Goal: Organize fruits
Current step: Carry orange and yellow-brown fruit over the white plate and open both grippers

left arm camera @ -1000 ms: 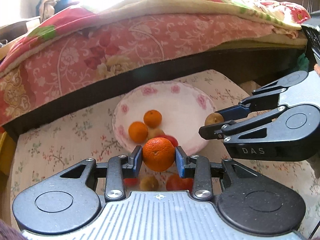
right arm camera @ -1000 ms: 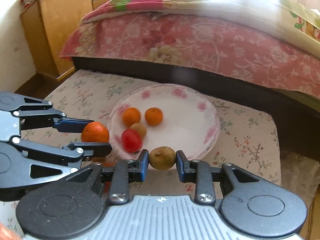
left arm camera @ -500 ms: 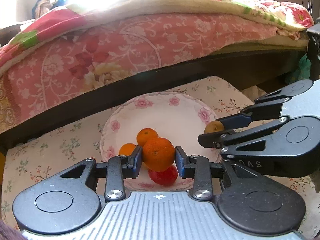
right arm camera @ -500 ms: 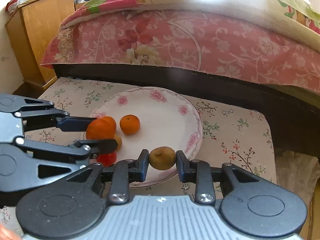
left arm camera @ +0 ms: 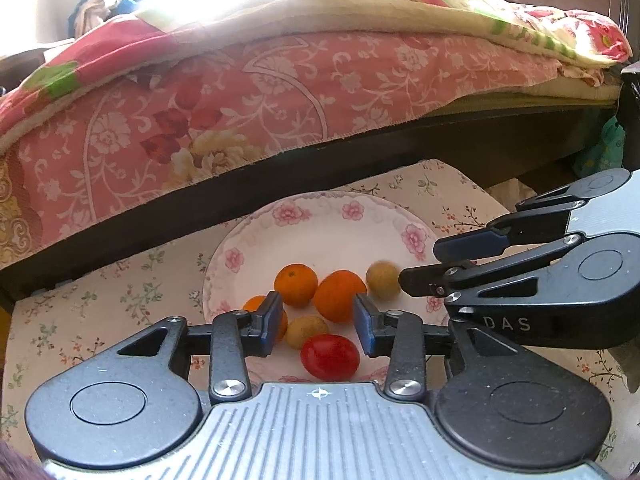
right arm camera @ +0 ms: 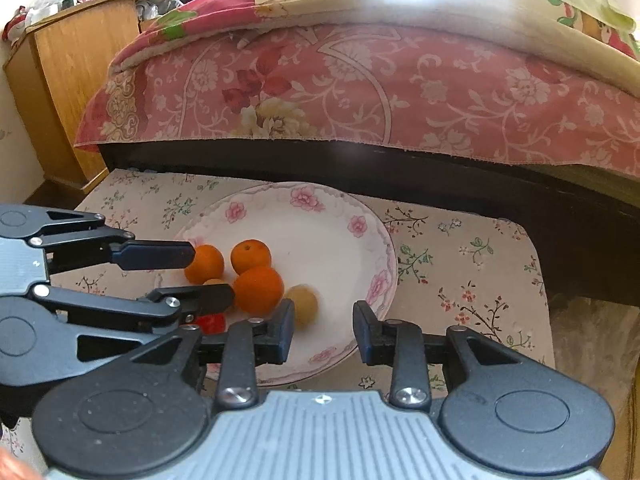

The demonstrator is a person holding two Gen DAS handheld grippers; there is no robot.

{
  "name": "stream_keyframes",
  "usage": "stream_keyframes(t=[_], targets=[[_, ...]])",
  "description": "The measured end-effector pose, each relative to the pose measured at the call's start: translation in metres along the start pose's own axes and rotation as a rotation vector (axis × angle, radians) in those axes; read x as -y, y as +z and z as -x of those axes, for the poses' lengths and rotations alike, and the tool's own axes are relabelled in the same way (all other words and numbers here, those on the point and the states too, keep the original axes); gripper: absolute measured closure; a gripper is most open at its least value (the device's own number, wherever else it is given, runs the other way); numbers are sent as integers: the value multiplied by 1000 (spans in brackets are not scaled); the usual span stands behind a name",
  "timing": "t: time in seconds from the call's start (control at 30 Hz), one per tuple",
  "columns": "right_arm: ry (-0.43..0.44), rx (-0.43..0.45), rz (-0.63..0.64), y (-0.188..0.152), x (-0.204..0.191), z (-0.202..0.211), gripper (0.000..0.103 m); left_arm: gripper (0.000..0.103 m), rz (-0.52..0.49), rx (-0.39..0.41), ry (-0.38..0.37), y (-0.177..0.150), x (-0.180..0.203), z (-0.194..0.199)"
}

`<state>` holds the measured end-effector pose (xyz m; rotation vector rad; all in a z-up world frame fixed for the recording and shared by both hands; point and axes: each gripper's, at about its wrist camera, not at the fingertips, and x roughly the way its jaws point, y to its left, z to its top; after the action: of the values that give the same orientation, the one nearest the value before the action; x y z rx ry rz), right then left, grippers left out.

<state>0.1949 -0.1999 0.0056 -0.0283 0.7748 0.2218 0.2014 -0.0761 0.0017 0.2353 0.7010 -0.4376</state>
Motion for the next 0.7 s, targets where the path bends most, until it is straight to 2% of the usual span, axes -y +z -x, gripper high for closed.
stream_keyframes(t=[0.4,0.7], targets=[[31,22,12,-1,-7,18,66,52,20,15,30,4,-7,31],[101,-1,49,-12,-25,32,65,47,20,-27,50,-13,-9,59]])
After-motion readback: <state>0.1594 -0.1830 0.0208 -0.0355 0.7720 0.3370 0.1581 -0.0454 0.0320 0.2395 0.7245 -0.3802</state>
